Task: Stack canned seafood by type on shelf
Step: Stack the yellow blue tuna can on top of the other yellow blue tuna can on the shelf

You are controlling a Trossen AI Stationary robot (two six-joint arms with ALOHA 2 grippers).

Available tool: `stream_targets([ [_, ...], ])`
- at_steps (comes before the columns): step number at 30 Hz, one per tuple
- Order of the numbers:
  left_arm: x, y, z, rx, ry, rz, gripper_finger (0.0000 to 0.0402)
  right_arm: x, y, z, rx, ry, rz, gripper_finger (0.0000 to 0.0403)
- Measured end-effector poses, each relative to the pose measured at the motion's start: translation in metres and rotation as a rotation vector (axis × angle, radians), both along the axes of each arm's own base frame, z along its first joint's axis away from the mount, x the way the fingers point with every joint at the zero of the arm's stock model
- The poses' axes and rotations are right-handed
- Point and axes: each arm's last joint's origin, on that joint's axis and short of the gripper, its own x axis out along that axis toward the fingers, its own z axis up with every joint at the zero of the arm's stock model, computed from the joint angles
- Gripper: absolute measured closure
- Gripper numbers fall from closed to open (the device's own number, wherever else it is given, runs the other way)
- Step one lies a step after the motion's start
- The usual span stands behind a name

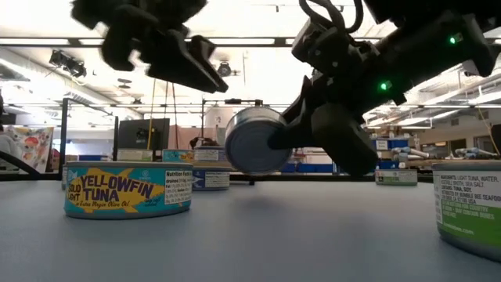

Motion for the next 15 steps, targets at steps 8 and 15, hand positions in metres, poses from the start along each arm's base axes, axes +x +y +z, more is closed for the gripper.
stream_targets([
  [8, -0.038, 0.000, 0.001, -0.095, -0.182, 0.005, 0.0237, 0.011, -0.007, 0.014, -0.003, -0.010, 0.022, 0.0262],
  [15, -0.069, 0.001, 0.002, -0.160, -0.289, 0.001, 0.0237, 0.027, -0.016, 0.029, -0.022, -0.007, 0.052, 0.0262],
])
